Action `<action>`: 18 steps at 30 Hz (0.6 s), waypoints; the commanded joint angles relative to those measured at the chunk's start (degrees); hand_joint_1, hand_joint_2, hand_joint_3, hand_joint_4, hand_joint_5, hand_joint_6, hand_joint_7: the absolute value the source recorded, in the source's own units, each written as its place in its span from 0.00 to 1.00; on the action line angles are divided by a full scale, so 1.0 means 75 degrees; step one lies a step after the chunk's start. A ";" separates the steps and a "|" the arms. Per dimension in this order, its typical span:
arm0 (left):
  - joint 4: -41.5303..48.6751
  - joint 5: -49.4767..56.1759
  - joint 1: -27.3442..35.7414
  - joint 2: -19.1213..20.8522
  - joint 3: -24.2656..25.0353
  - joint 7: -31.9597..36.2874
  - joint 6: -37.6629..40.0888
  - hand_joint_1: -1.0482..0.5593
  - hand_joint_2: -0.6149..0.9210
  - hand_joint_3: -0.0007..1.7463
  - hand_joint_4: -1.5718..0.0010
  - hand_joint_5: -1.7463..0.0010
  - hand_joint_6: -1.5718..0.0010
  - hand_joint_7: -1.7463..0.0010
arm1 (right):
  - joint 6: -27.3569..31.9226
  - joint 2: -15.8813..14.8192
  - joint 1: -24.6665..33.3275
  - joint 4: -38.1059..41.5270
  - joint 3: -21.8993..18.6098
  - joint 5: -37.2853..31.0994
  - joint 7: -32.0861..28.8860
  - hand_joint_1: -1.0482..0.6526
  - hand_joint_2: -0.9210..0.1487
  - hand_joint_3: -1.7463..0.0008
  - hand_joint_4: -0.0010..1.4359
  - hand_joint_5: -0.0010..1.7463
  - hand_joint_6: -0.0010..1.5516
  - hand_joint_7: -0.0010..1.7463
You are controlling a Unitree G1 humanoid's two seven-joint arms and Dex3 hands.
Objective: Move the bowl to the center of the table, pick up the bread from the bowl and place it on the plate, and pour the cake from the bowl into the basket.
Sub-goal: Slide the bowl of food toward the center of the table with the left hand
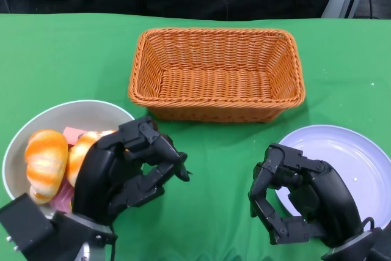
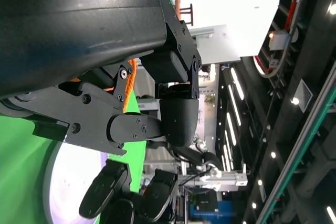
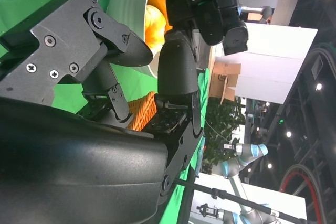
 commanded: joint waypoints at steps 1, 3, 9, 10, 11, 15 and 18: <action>-0.0209 0.0030 0.0012 0.0136 0.0144 0.0161 0.0085 0.57 0.93 0.34 0.53 0.14 0.50 0.28 | -0.0026 -0.0032 -0.0034 -0.0038 0.0018 0.0027 -0.0006 0.55 0.45 0.33 0.53 0.97 0.44 0.82; -0.0187 0.0060 -0.0070 0.0176 0.0246 0.0199 -0.0033 0.57 0.92 0.35 0.53 0.14 0.50 0.28 | -0.0066 -0.0009 -0.0032 -0.0020 0.0025 0.0013 -0.0033 0.56 0.45 0.33 0.53 0.97 0.44 0.82; 0.0032 0.0809 -0.0503 0.0442 0.0792 0.0828 -0.0895 0.57 0.93 0.35 0.52 0.20 0.49 0.35 | -0.0092 -0.0007 -0.0027 -0.0007 0.0037 0.0019 -0.0037 0.56 0.45 0.32 0.53 0.98 0.44 0.83; 0.0169 0.0990 -0.0622 0.0541 0.0906 0.0925 -0.1190 0.58 0.93 0.35 0.52 0.21 0.49 0.36 | -0.0100 -0.0014 -0.0028 -0.0005 0.0034 0.0020 -0.0033 0.56 0.45 0.32 0.53 0.98 0.44 0.83; 0.0302 0.1198 -0.0726 0.0635 0.1012 0.1042 -0.1466 0.58 0.93 0.35 0.52 0.21 0.49 0.38 | -0.0100 -0.0017 -0.0026 -0.0005 0.0031 0.0025 -0.0032 0.56 0.45 0.32 0.53 0.97 0.44 0.83; 0.0503 0.1531 -0.0936 0.0846 0.1258 0.1449 -0.1833 0.57 0.92 0.34 0.53 0.21 0.48 0.44 | -0.0068 -0.0027 -0.0015 -0.0020 0.0022 0.0089 -0.0005 0.56 0.46 0.32 0.53 0.97 0.44 0.83; 0.0584 0.1549 -0.1057 0.1021 0.1408 0.1647 -0.1914 0.57 0.93 0.32 0.53 0.22 0.46 0.49 | -0.0074 -0.0060 -0.0018 -0.0020 0.0012 0.0054 -0.0009 0.56 0.45 0.32 0.53 0.97 0.44 0.83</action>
